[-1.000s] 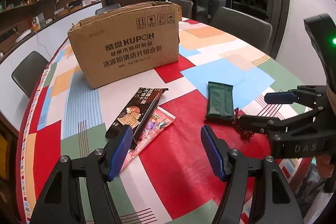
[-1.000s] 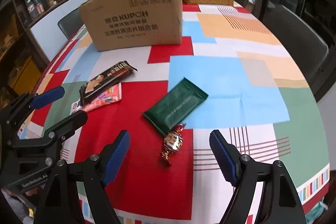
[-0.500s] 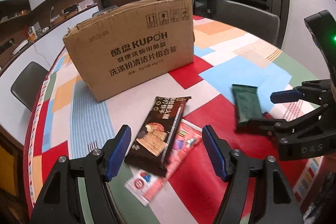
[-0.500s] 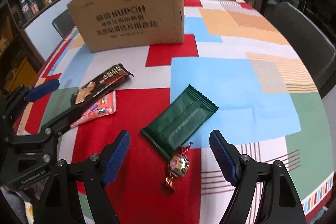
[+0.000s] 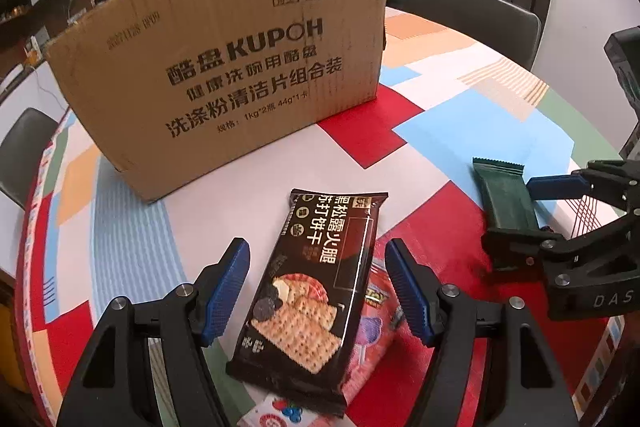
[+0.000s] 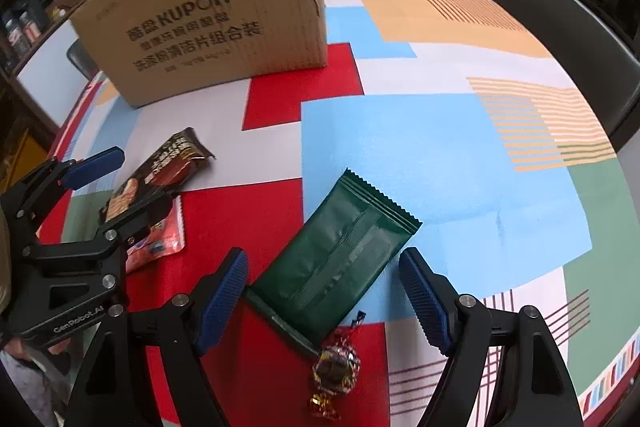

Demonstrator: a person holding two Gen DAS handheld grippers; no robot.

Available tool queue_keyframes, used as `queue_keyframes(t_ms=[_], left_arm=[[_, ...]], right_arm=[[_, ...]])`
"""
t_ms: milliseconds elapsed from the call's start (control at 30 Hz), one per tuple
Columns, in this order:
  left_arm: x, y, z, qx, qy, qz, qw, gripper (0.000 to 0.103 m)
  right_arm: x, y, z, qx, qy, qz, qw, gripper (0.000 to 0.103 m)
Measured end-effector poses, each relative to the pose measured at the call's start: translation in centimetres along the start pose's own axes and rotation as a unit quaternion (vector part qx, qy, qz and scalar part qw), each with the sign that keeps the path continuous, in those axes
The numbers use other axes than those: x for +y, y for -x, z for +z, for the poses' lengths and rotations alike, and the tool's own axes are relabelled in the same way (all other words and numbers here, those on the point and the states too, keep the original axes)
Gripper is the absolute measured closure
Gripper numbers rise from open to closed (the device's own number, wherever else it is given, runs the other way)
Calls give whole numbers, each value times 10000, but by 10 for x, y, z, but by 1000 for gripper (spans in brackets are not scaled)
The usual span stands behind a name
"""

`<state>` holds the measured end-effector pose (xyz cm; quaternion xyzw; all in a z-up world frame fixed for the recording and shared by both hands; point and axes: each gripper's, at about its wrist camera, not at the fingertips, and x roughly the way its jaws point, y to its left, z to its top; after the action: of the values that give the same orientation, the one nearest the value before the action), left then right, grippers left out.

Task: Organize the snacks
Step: 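Grasp the dark cracker pack with left gripper while right grasps green bar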

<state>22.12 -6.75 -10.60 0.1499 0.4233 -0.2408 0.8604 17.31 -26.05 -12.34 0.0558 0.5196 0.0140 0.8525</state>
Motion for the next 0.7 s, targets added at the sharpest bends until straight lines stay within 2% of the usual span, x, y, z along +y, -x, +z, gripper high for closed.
queue_keyframes(t_ms=[167, 267, 333, 700], left_arm=[[9, -10, 5, 105, 244, -190, 9995, 34], [13, -17, 7, 230, 422, -362, 9982, 36], [15, -20, 7, 298, 491, -444, 9974, 41], [20, -22, 8, 318, 646, -402, 9966, 50]], right_arm=[[1, -7, 8, -16, -114, 55, 9999, 27], [4, -10, 13, -46, -128, 78, 9999, 34], [6, -13, 16, -59, -87, 98, 9999, 40], [16, -19, 25, -180, 186, 13, 9997, 53]])
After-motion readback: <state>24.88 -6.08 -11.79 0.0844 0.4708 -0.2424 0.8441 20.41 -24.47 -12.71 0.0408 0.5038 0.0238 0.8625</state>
